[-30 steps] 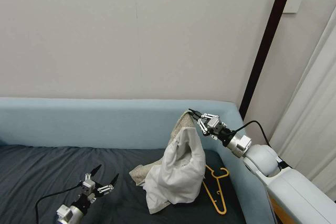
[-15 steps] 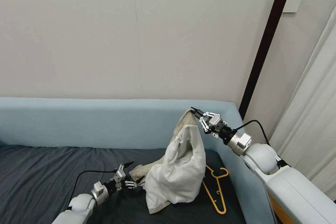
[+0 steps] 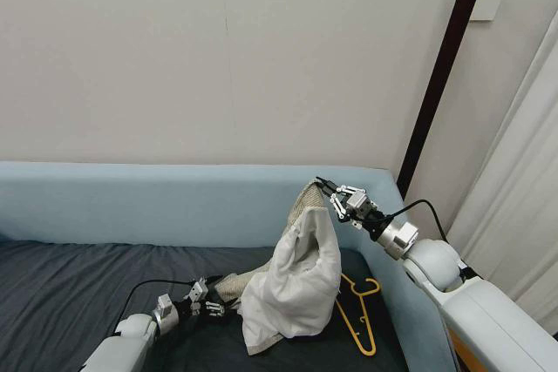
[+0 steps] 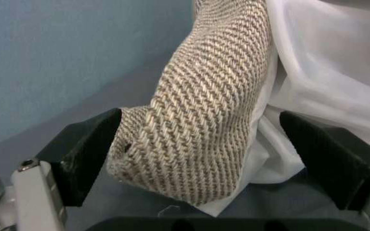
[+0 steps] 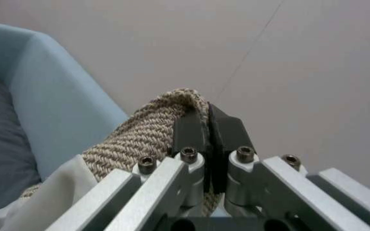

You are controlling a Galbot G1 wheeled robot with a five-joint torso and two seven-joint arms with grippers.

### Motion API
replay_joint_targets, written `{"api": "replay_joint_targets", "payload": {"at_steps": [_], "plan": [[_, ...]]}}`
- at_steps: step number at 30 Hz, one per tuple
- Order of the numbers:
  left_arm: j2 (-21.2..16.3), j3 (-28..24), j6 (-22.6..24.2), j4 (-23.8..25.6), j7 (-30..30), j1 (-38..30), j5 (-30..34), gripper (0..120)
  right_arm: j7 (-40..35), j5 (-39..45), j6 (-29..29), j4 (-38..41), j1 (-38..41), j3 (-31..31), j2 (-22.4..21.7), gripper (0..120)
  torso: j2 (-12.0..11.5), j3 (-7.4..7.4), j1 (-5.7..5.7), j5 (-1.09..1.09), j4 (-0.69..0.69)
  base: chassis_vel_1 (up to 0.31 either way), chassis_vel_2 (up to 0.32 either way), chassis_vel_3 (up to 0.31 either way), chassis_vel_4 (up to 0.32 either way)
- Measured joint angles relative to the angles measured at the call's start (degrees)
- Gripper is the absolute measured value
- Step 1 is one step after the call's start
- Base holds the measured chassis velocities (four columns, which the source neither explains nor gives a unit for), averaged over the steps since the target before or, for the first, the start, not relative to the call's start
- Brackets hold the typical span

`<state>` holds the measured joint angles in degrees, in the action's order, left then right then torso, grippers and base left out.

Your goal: Pick up the clothes from the sofa and hang them on the clothes hanger.

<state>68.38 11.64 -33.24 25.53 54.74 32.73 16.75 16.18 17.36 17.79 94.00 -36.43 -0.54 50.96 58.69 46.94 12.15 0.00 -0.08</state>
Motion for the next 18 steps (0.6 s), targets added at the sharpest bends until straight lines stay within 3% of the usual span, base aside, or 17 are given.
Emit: {"api": "replay_joint_targets", "payload": {"at_steps": [3, 6, 7, 14, 16, 18], "plan": [[0.0, -0.1, 0.1, 0.0, 0.0, 0.0, 0.0, 94, 0.0, 0.0, 0.0, 0.1, -0.1, -0.1, 0.0, 0, 0.0, 0.00, 0.00, 0.00, 0.00, 0.000, 0.000, 0.000, 0.000], [0.2, -0.1, 0.2, 0.0, -0.4, 0.0, -0.3, 77, 0.0, 0.0, 0.0, 0.2, -0.2, -0.3, -0.1, 0, 0.0, 0.00, 0.00, 0.00, -0.01, 0.000, 0.000, 0.000, 0.000], [0.2, -0.1, 0.2, 0.0, -0.4, 0.0, -0.3, 77, 0.0, 0.0, 0.0, 0.2, -0.2, -0.3, -0.1, 0, 0.0, 0.00, 0.00, 0.00, -0.01, 0.000, 0.000, 0.000, 0.000], [-0.4, 0.1, 0.0, 1.5, -0.8, 0.6, -1.5, 47, 0.0, 0.1, 0.0, 0.7, -0.7, -0.8, -0.6, 0, 0.0, -0.01, 0.00, 0.00, -0.01, 0.000, 0.000, 0.000, 0.000], [-0.5, 0.1, -0.1, 1.6, -0.8, 0.7, -1.5, 45, 0.0, 0.1, 0.0, 0.7, -0.7, -0.8, -0.6, 0, 0.0, 0.00, 0.00, 0.00, -0.01, 0.000, 0.000, 0.000, 0.000], [-1.0, 0.4, -0.5, 2.3, -0.8, 1.1, -1.9, 32, 0.0, 0.0, 0.0, 0.2, -0.6, -1.0, -0.7, 0, 0.0, 0.00, 0.00, 0.00, 0.00, 0.000, 0.000, 0.000, 0.000]]}}
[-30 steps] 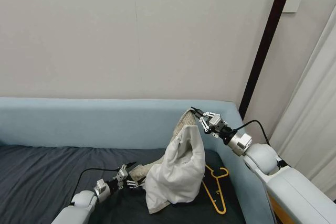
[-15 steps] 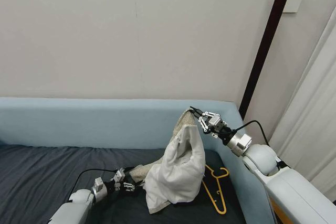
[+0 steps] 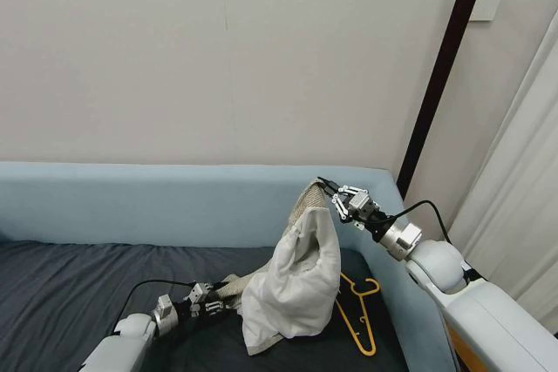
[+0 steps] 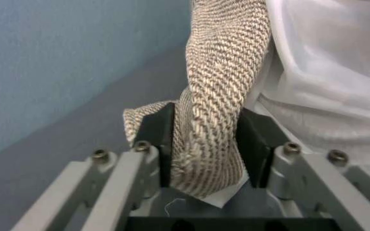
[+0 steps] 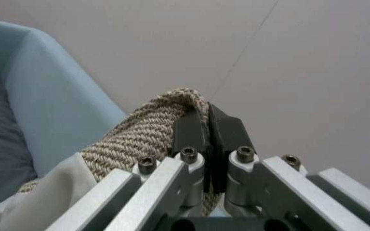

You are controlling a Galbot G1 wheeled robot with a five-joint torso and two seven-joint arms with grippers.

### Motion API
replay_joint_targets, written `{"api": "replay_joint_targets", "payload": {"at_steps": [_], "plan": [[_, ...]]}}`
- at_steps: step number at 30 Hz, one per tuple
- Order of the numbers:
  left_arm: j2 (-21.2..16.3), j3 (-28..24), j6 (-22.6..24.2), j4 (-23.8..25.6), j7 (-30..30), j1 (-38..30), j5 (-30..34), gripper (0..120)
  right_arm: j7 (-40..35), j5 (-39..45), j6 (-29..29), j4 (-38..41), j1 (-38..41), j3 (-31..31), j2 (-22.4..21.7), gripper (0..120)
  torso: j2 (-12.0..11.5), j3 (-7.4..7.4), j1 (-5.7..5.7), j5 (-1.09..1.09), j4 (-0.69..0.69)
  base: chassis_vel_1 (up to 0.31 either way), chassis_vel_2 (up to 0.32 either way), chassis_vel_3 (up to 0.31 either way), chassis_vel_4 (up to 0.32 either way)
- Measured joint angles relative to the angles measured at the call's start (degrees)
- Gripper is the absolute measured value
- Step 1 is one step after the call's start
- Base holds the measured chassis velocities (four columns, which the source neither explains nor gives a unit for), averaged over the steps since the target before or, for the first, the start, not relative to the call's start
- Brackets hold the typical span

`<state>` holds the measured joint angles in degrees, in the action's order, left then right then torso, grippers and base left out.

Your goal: Pick up the clothes from the sofa and hang them on the clothes hanger.

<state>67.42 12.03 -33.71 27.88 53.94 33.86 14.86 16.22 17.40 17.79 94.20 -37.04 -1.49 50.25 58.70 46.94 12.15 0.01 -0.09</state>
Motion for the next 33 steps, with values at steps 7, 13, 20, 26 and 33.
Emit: {"api": "replay_joint_targets", "payload": {"at_steps": [7, 13, 20, 26, 33], "plan": [[-2.0, 1.8, -0.3, 7.8, 0.0, 1.5, 4.0, 5, -4.6, -0.4, -2.5, -1.2, 0.2, -0.2, -0.8, 0, 0.0, 0.00, 0.00, 0.01, -0.01, 0.000, 0.000, 0.000, 0.000], [-5.3, 3.4, 0.0, 16.4, -0.4, 1.6, 12.7, 1, -12.8, 4.5, -7.3, -1.0, 2.1, 1.5, -1.8, 0, 0.0, 0.01, 0.00, -0.01, -0.02, 0.000, 0.000, 0.000, 0.000], [-12.0, 3.4, 2.2, 29.4, -15.9, -0.9, 22.8, 1, -15.7, 12.7, -11.1, -3.0, 10.2, 4.2, -2.5, 0, 0.0, 0.01, 0.00, 0.00, 0.01, 0.000, 0.000, 0.000, 0.000], [-18.0, 4.8, 5.2, 45.8, -26.0, 2.1, 27.1, 1, -17.5, 15.9, -12.7, -2.0, 16.7, 4.6, -1.8, 0, 0.0, -0.01, 0.01, -0.02, -0.02, 0.000, 0.000, 0.000, 0.000], [-17.8, 6.7, 2.3, 53.9, -21.4, 22.9, 18.9, 1, -17.9, 9.2, -11.5, 3.9, 4.0, 3.2, -3.3, 0, 0.0, -0.01, -0.01, 0.01, 0.04, 0.000, 0.000, 0.000, 0.000]]}}
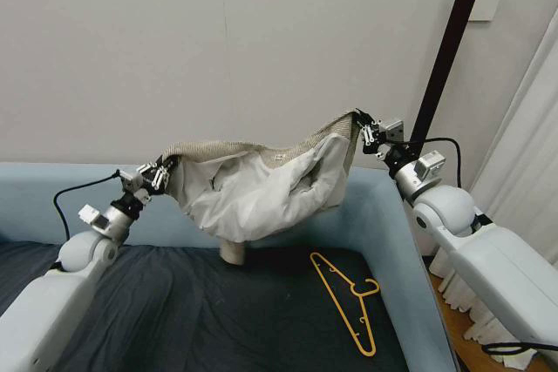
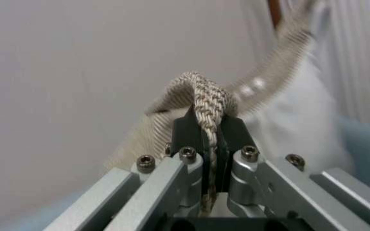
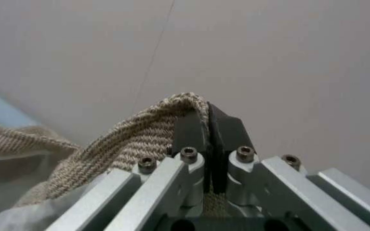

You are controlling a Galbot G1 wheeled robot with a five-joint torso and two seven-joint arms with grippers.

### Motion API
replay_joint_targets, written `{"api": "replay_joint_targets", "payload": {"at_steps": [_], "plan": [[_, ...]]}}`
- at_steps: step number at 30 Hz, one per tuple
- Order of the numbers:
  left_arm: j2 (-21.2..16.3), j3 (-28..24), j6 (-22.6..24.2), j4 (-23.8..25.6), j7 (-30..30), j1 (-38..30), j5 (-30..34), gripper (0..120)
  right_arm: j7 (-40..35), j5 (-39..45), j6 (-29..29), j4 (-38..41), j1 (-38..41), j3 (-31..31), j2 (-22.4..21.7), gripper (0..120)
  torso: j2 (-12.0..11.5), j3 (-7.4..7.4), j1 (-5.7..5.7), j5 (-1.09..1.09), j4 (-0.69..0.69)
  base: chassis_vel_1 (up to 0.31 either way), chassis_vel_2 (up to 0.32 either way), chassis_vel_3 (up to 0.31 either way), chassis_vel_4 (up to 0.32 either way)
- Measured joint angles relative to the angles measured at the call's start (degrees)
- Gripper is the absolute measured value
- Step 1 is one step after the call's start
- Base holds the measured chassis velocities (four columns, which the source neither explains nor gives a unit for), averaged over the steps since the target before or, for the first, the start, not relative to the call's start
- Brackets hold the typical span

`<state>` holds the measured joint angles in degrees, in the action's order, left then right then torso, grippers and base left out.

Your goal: Pick up the clothes from the sofa and hang them on the clothes hanger.

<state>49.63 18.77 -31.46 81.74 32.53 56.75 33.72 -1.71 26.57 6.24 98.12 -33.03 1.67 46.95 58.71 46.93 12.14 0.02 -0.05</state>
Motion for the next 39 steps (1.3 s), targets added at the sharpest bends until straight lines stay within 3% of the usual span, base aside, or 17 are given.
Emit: {"api": "replay_joint_targets", "payload": {"at_steps": [1, 5, 9, 13, 16, 22, 25, 30, 32, 35, 39], "plan": [[2.4, 0.0, -1.5, -1.3, 1.6, 4.7, -3.8, 1, -0.1, -3.2, 1.4, -0.2, -4.3, -0.6, 0.1, 0, 0.0, 0.00, 0.00, 0.03, -0.06, 0.000, 0.000, 0.000, 0.000], [11.8, -0.2, -5.4, -8.0, 4.6, 14.4, -14.6, 1, -0.1, -10.5, 4.7, -3.8, -14.7, 0.4, 2.4, 0, 0.0, 0.01, 0.00, -0.03, -0.04, 0.000, 0.000, 0.000, 0.000], [16.0, -0.4, -6.5, -11.3, 4.6, 16.8, -19.6, 1, -0.1, -12.5, 5.8, -5.3, -17.5, 1.5, 3.7, 0, 0.0, 0.00, -0.01, -0.02, -0.05, 0.000, 0.000, 0.000, 0.000], [19.3, -0.6, -6.3, -14.2, -0.9, 19.5, -26.2, 1, 0.3, -14.3, 6.7, -5.9, -19.5, 2.6, 5.0, 0, 0.0, 0.00, 0.00, -0.02, -0.05, 0.000, 0.000, 0.000, 0.000], [18.9, -0.9, -4.9, -13.7, -4.0, 21.1, -27.3, 1, 0.7, -14.6, 6.8, -5.5, -19.9, 2.7, 5.2, 0, 0.0, 0.00, 0.00, -0.02, -0.04, 0.000, 0.000, 0.000, 0.000], [14.4, -1.0, -3.2, -9.2, -6.3, 25.1, -24.7, 23, 1.0, -14.4, 6.8, -3.9, -20.1, 2.4, 4.9, 0, 0.0, 0.01, 0.00, -0.02, -0.04, 0.000, 0.000, 0.000, 0.000], [9.2, -0.5, -3.9, -4.4, -6.5, 29.6, -23.0, 37, 1.4, -14.2, 6.8, -2.9, -20.4, 1.2, 4.3, 0, 0.0, 0.01, 0.01, 0.00, -0.03, 0.000, 0.000, 0.000, 0.000], [5.5, 0.3, -4.5, 0.7, -6.6, 32.5, -20.8, 49, 1.6, -14.0, 7.0, -2.5, -20.6, 0.3, 4.0, 0, 0.0, 0.01, 0.01, -0.02, -0.03, 0.000, 0.000, 0.000, 0.000], [3.7, 0.5, -3.4, 5.2, -8.4, 32.9, -16.7, 60, 1.7, -13.7, 7.1, -2.2, -20.8, -0.4, 4.0, 0, 0.0, 0.01, 0.00, -0.03, -0.03, 0.000, 0.000, 0.000, 0.000], [4.6, -0.3, 0.2, 7.4, -13.8, 30.2, -14.2, 70, 1.8, -13.7, 7.3, -2.2, -21.0, -0.5, 4.3, 0, 0.0, 0.01, 0.01, -0.03, -0.06, 0.000, 0.000, 0.000, 0.000], [10.4, -2.4, 6.4, 5.3, -21.0, 26.3, -15.9, 86, 1.8, -13.7, 7.4, -2.3, -19.9, 1.7, 5.1, 0, 0.0, 0.02, 0.02, -0.03, -0.05, 0.000, 0.000, 0.000, 0.000]]}}
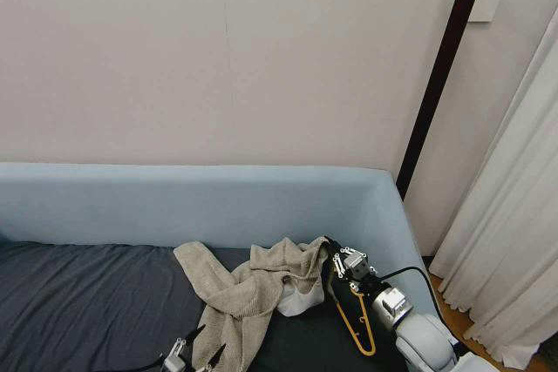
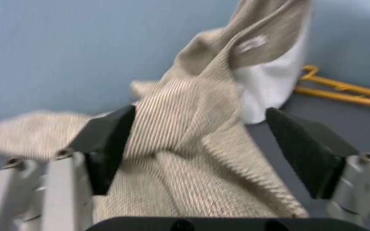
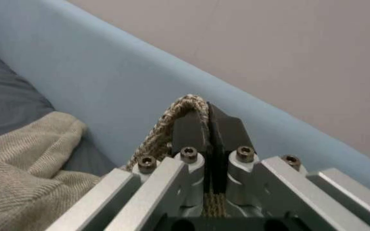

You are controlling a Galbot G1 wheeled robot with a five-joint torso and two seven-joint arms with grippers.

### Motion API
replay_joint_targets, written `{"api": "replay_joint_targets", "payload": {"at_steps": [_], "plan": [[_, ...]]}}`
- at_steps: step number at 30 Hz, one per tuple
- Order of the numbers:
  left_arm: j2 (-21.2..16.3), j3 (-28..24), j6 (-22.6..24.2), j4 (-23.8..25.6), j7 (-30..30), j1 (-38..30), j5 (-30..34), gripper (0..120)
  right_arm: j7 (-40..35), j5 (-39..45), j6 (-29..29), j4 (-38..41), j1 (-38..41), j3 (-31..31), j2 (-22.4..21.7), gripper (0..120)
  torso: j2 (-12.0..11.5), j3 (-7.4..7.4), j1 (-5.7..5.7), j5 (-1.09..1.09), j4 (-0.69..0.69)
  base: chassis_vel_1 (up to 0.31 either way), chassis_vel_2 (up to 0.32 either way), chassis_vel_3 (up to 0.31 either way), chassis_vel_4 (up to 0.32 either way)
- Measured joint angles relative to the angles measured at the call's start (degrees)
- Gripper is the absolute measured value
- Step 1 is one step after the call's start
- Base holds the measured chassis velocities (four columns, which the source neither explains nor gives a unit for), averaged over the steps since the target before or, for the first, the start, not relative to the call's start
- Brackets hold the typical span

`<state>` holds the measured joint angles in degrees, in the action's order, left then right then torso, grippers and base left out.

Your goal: Pick up the clothes from the sofa and hang them on the clothes hanger.

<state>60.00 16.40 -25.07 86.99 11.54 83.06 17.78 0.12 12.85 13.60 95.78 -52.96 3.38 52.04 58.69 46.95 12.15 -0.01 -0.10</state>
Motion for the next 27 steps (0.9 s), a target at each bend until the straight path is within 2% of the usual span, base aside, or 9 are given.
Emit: {"api": "replay_joint_targets", "payload": {"at_steps": [1, 3, 6, 15, 27], "plan": [[1.7, -0.6, 1.0, -1.3, -1.3, -0.8, -0.8, 91, 0.0, 0.1, 0.0, 0.1, 0.4, 0.5, 0.0, 0, 0.0, 0.00, 0.00, 0.02, 0.06, 0.000, 0.000, 0.000, 0.000], [3.1, -1.3, 1.8, -2.6, -2.1, -1.7, -1.2, 96, 0.0, 0.1, -0.1, 0.4, 0.6, 0.8, -0.1, 0, 0.0, 0.00, 0.00, 0.03, 0.06, 0.000, 0.000, 0.000, 0.000], [6.4, -3.7, 3.5, -5.9, -4.0, -3.9, -1.3, 100, -0.1, 0.2, -0.2, 1.4, 0.7, 1.0, -0.7, 0, 0.0, 0.00, 0.00, 0.02, -0.01, 0.000, 0.000, 0.000, 0.000], [9.9, -6.1, 6.1, -6.0, -5.6, -6.0, 1.7, 98, -0.1, 0.2, -0.3, 2.3, 0.6, 0.9, -1.4, 0, 0.0, 0.00, 0.00, 0.00, 0.01, 0.000, 0.000, 0.000, 0.000], [14.1, -7.2, 14.8, -8.6, -10.3, -9.6, 6.5, 95, -0.1, 0.3, -0.5, 2.2, 0.9, 1.3, -1.3, 0, 0.0, 0.00, 0.00, 0.01, 0.01, 0.000, 0.000, 0.000, 0.000]]}}
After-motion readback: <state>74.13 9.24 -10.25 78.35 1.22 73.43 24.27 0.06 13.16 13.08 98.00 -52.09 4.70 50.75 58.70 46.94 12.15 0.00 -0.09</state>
